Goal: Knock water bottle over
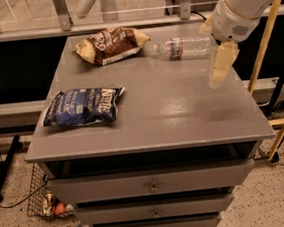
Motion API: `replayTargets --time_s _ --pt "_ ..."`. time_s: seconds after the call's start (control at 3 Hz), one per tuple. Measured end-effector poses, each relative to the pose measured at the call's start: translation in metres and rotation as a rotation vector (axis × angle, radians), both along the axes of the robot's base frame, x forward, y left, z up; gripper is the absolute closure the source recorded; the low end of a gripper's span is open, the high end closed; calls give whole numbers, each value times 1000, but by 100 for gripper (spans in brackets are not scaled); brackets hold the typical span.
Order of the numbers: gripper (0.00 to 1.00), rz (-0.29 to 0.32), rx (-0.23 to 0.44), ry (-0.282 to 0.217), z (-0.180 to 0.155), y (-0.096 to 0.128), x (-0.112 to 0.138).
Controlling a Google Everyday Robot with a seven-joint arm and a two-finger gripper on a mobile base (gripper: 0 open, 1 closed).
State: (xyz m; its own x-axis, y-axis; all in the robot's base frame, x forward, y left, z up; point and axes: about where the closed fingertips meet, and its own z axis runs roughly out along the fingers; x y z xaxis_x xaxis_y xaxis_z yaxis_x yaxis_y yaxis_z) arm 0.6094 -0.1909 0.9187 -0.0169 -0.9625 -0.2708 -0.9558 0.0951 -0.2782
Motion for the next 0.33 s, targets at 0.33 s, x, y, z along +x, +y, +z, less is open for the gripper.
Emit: replayTargets --time_s 0.33 --pt "0 0 0 0 0 0 0"
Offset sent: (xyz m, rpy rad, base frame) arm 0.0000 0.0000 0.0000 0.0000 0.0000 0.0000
